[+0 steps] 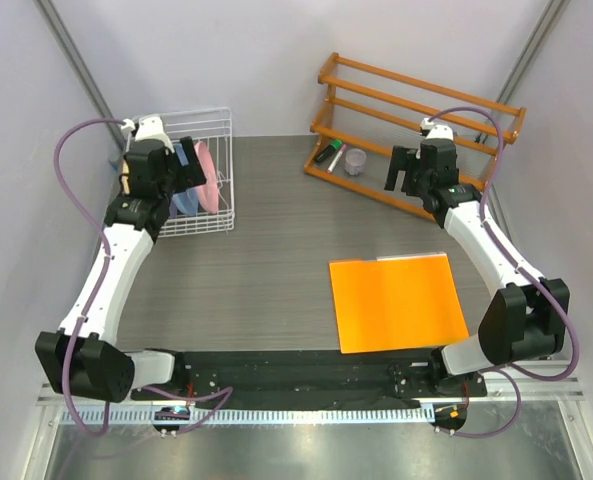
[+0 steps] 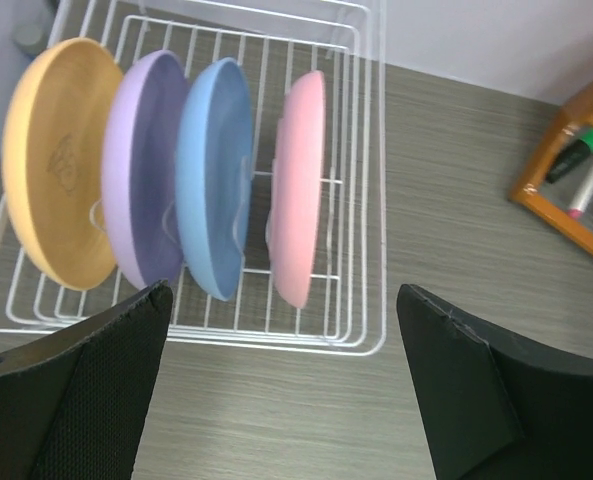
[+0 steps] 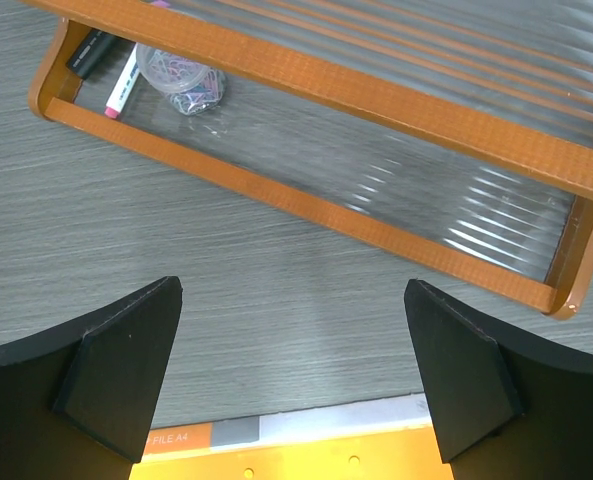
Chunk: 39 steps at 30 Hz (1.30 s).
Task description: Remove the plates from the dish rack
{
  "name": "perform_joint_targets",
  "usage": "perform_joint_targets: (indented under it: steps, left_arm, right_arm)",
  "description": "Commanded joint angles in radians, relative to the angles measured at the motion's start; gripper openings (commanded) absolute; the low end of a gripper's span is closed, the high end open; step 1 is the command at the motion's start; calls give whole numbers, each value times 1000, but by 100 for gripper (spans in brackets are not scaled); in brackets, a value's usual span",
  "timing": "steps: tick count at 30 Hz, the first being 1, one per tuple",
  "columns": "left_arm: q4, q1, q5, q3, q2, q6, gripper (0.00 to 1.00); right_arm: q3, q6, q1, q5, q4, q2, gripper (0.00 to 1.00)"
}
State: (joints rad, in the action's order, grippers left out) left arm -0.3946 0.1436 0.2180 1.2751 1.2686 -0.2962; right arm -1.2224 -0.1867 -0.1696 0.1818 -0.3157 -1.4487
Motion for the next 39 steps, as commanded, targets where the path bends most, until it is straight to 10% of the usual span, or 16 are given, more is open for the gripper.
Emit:
perform_joint_targets:
  steps: [1, 24, 33, 39]
  left_arm:
    - [134, -2, 149, 24, 47, 37, 92]
    - [195, 111, 423, 210, 432, 104, 63]
    - [166, 114, 517, 234, 523, 105, 40]
    - [146, 123, 531, 245, 540, 100, 0]
  right_arm:
    - [-54, 9, -5, -24, 13, -9, 100]
    - [-78, 18, -5, -25, -14, -72, 100]
    - [-72, 16, -5, -27, -19, -67, 100]
    - [-72, 15, -5, -31, -23, -67, 100]
